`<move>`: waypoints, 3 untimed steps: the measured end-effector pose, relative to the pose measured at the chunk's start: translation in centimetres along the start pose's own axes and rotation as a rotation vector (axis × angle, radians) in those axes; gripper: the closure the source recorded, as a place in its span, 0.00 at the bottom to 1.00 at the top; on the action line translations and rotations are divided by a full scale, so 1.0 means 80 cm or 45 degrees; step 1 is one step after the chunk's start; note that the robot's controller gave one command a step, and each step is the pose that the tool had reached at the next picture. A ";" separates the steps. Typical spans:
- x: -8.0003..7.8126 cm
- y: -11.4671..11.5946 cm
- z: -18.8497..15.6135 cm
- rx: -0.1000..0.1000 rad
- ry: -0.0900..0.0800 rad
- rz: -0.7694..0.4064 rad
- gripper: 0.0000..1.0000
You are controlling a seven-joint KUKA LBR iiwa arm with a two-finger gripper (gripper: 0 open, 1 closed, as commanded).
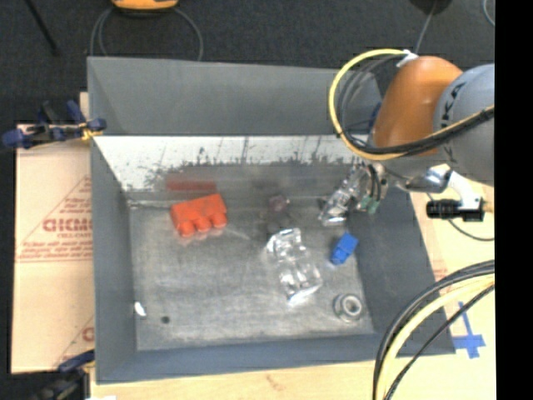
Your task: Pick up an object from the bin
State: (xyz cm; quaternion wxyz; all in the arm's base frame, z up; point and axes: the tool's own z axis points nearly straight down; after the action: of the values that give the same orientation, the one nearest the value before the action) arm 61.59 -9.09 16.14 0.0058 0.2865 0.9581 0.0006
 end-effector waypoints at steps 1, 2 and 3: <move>-0.019 -0.029 0.079 0.007 0.013 -0.321 1.00; -0.020 -0.027 0.077 0.006 0.009 -0.323 0.00; -0.017 -0.077 0.102 -0.005 -0.016 -0.470 0.00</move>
Offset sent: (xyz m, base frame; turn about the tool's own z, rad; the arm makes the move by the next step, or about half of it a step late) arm 0.0012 -0.0250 -0.0621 -0.2537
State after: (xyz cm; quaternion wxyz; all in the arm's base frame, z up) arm 59.41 -15.02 7.94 0.0123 0.1058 0.9943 -0.0004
